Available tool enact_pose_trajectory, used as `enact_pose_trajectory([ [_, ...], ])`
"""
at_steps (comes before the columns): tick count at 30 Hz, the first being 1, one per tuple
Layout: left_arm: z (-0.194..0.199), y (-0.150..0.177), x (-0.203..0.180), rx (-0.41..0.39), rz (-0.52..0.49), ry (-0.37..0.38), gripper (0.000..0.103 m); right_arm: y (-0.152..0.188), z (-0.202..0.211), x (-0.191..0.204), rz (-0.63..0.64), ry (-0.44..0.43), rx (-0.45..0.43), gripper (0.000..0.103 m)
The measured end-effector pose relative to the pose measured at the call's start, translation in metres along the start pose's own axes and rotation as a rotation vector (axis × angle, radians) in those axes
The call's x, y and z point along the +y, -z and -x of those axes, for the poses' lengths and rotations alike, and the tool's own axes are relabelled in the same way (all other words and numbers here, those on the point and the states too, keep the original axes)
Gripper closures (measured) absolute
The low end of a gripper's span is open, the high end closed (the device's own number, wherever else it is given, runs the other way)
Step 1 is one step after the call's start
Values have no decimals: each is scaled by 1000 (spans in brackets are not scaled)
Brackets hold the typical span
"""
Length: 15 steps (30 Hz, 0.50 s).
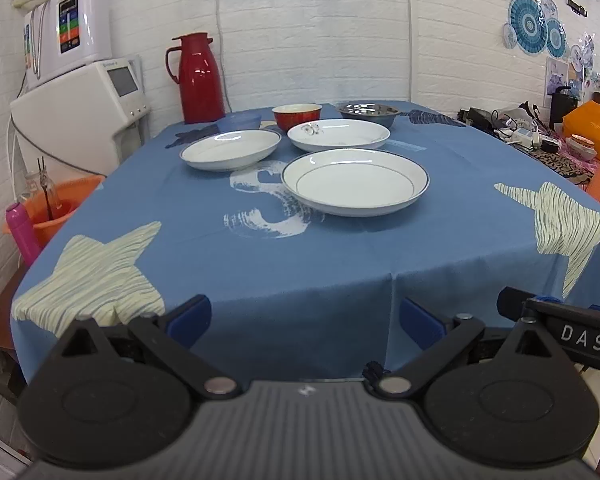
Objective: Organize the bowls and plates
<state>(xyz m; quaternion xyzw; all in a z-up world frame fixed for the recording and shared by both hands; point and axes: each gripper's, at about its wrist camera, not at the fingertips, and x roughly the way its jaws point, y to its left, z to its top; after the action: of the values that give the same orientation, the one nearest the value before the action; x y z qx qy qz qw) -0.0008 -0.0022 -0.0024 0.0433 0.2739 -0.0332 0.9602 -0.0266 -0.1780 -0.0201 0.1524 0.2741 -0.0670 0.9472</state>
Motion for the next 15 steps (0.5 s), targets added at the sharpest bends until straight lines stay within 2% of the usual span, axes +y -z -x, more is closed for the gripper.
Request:
enact_pose_trajectory([
  [15,0,1,5,2,18,-5,3,3,-2,3,8,-7,16,15],
])
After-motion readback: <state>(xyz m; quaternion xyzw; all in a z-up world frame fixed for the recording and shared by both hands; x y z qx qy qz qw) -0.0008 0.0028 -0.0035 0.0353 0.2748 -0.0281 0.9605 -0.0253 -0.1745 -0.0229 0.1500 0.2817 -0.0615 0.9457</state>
